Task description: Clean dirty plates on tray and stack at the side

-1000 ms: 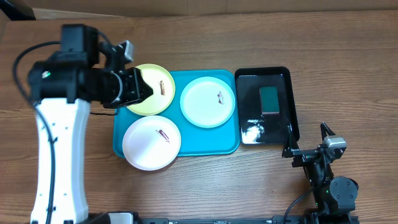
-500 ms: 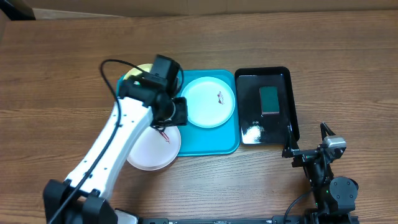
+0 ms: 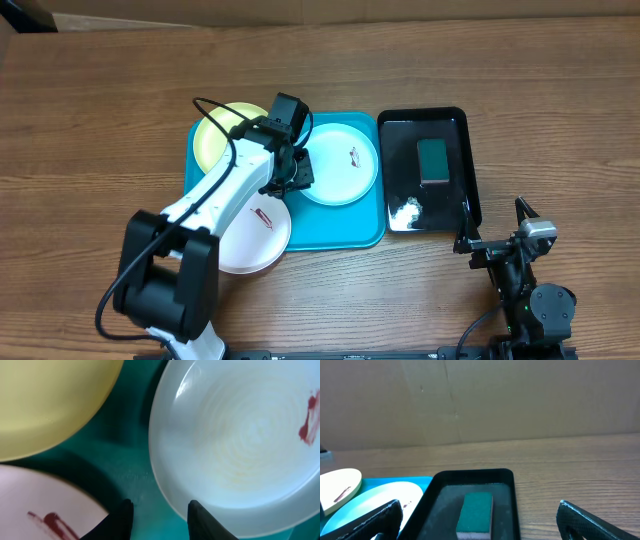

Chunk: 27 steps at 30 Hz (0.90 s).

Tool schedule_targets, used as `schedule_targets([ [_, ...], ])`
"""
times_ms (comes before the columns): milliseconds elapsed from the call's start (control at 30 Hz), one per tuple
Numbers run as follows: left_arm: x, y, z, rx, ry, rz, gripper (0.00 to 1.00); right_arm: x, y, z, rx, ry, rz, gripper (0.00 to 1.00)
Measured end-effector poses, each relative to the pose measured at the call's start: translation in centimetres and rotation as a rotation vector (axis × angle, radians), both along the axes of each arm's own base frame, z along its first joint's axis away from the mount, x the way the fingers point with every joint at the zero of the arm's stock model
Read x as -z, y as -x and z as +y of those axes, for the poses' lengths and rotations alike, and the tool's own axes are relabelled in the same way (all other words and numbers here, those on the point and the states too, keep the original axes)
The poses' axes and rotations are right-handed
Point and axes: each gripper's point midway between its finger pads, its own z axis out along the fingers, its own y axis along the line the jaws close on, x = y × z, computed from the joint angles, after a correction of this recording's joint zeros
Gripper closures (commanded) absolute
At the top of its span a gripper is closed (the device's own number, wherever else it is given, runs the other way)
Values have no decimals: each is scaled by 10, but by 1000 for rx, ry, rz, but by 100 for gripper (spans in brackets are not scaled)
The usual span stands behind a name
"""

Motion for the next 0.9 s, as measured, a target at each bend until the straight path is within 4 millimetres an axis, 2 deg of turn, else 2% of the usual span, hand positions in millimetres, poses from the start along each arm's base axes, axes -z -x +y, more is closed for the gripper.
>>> schedule_targets([
  [167, 12, -9, 4, -18, -33, -14, 69, 0, 0, 0, 0, 0, 0, 0],
  [400, 12, -17, 9, -32, -64, -48, 74, 0, 0, 0, 0, 0, 0, 0],
  [667, 10, -25, 9, -38, -71, -85, 65, 0, 0, 0, 1, 0, 0, 0],
  [733, 10, -26, 9, -41, -69, -91, 69, 0, 0, 0, 0, 0, 0, 0],
  [900, 10, -26, 9, -42, -71, -92, 67, 0, 0, 0, 1, 0, 0, 0],
])
